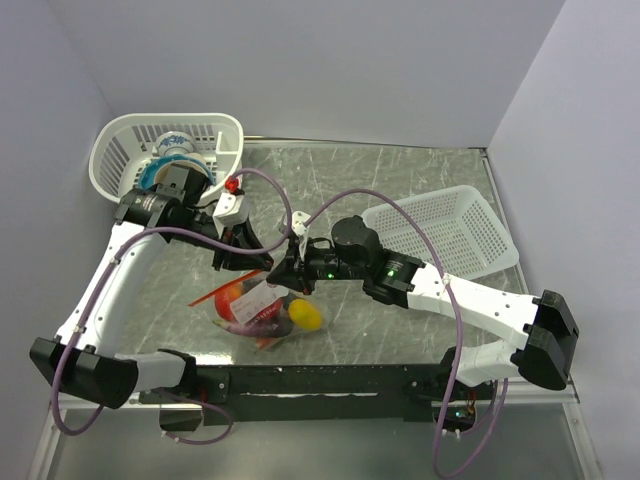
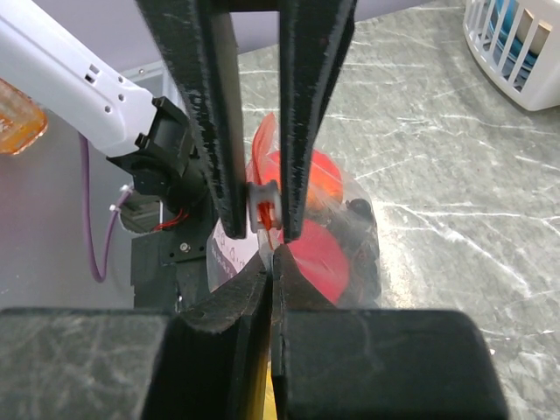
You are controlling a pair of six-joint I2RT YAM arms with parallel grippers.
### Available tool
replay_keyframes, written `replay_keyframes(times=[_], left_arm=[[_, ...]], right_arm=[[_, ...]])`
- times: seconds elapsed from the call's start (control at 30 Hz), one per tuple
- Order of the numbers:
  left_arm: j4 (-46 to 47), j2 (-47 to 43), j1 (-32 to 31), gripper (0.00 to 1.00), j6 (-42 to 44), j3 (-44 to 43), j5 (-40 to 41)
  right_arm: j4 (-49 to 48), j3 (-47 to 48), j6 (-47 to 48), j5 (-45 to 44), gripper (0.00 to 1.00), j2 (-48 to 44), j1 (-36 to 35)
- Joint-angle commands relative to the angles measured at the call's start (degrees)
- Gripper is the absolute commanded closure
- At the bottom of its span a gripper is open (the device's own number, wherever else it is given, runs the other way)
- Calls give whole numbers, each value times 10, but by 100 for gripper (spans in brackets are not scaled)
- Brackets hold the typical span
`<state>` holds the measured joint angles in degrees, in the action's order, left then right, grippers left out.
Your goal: Open the zip-top bag and remove the fake food
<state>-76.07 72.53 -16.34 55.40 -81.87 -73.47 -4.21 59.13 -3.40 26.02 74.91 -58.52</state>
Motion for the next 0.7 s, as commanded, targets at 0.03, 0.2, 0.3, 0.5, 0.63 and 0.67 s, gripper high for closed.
replay_keyframes(times=[0.03,0.2,0.3,0.5,0.63,0.67], left_arm=[[-16,-31,-3,73,13,-1,18],[9,-48,-3,69,-11,10,29],[25,-56,-3,68,-26,18,31],[63,-62,-4,66,-56,31,25],[91,-64,-4,62,-72,43,26],[101,-66,-4,63,-79,45,26]], right_arm=[[-19,37,12,-9,92,-13,-4],[-19,40,11,-9,92,-13,-4],[-19,41,9,-6,92,-11,-4],[-19,46,6,0,92,-7,-5],[-18,50,5,3,92,-5,-5],[-18,50,6,3,92,-6,-6]])
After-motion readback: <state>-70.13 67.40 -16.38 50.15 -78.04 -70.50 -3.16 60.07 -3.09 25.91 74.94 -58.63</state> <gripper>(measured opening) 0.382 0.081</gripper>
